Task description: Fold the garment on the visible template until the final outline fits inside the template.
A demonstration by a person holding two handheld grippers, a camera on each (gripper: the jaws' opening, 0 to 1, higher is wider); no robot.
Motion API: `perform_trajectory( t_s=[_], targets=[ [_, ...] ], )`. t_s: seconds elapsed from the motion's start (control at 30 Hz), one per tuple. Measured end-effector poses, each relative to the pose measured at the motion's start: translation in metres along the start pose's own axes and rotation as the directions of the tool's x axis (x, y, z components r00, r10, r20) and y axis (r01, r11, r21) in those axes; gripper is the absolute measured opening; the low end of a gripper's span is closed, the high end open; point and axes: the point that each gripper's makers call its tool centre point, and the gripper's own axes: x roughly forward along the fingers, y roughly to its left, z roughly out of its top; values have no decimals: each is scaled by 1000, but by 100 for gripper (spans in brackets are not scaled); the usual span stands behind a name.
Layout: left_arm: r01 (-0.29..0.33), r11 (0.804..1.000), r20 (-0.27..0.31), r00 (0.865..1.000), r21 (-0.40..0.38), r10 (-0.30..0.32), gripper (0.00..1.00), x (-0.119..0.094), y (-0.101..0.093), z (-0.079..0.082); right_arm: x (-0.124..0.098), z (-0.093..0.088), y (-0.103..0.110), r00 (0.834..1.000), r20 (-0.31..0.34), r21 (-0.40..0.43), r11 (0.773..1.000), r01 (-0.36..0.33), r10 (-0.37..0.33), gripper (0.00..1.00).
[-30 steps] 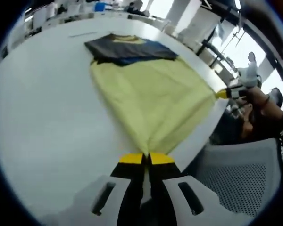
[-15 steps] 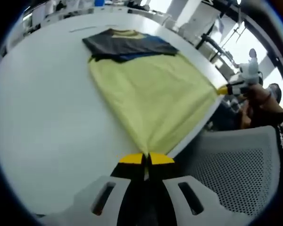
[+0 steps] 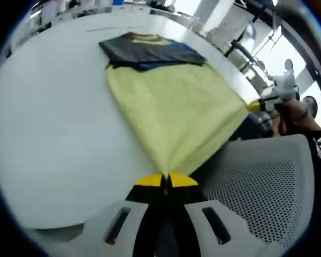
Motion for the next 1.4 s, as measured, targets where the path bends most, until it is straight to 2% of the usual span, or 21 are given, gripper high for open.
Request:
perform_trajectory(
  t_s=[0.3, 0.43, 0.57, 0.73, 0.87, 1.1, 1.4],
  targets=[
    [9, 1000, 5, 1000, -4, -9, 0, -12, 0, -5, -7, -2, 10, 1000, 18, 16, 1000, 13, -13, 0],
    [19, 1000, 21, 1000, -2, -19, 0, -19, -1, 2, -12, 7, 11, 998, 59, -6, 1000, 25, -25, 0],
    [24, 1000, 39, 999, 7, -25, 0, -26, -2, 12, -17, 12, 9, 997, 67, -3, 999, 38, -38, 0],
    [30, 999, 64, 997, 18, -31, 0, -35, -4, 25, -29, 32, 8, 992, 112, -6, 998, 59, -58, 0],
    [30, 999, 89, 995, 39, -34, 0, -45, -4, 41, -38, 49, 6, 986, 149, -33, 997, 76, -70, 0],
    [32, 998, 136, 990, 57, -39, 0, -59, -1, 69, -50, 82, 1, 970, 228, -15, 995, 94, -88, 0],
    [19, 998, 182, 983, 62, -30, 0, -67, 7, 100, -60, 115, 5, 958, 269, -51, 992, 116, -98, 0]
  ],
)
